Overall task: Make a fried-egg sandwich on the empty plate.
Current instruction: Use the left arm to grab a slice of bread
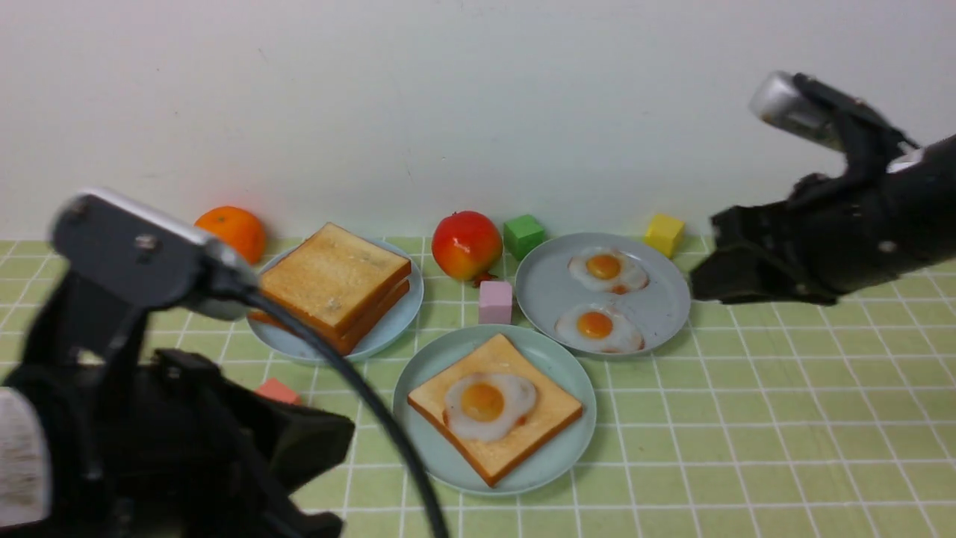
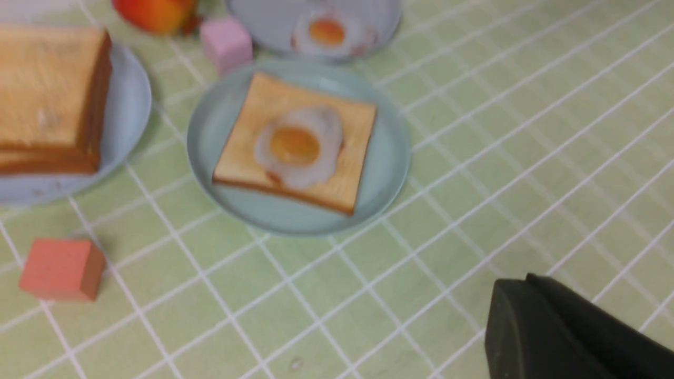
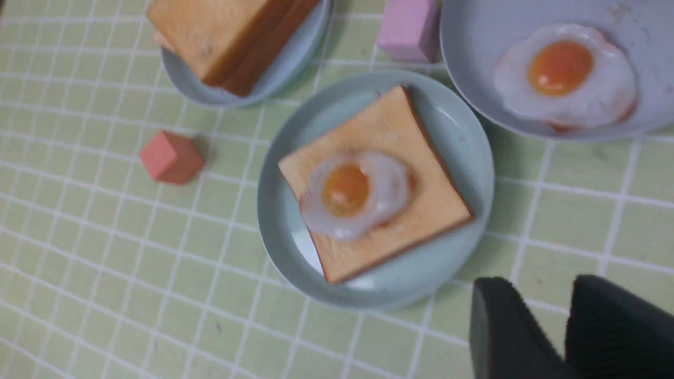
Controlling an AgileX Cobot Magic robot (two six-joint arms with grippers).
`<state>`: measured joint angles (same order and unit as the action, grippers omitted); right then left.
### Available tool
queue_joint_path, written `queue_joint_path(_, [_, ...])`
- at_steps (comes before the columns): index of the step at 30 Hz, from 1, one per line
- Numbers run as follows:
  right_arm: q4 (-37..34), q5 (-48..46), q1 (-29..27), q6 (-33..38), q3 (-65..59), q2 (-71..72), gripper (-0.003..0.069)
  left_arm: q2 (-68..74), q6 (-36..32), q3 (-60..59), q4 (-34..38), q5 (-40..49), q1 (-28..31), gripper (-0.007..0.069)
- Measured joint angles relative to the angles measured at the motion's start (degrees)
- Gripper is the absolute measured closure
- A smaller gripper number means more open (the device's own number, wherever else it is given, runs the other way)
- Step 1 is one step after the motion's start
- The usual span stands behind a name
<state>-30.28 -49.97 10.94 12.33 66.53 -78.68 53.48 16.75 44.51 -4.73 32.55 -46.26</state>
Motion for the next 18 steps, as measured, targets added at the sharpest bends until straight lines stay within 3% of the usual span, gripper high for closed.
queue_joint_path(3, [10.6,-7.5,1.3,-6.0,0.0,9.2,0.0606,8.1,0.4,2.5,-0.5,0.3,2.5,0.0638])
queue_joint_path(4, [11.2,-7.5,1.3,-6.0,0.0,9.8,0.0613,8.6,0.4,2.8,-0.5,0.3,2.9,0.0638])
queue_joint_path(6, [16.1,-10.5,3.0,-9.4,-0.1,16.2,0.0662,14.9,-0.6,6.7,0.4,0.9,7.9,0.0638])
queue_joint_path(14, [18.1,-11.4,7.8,-10.0,-0.1,32.3,0.0661,37.0,-17.8,21.9,10.7,2.8,24.4,0.0638])
queue_joint_path(18, [18.1,-11.8,8.4,-9.2,-0.1,35.1,0.0658,44.0,-21.3,28.7,12.0,2.9,27.5,0.0638])
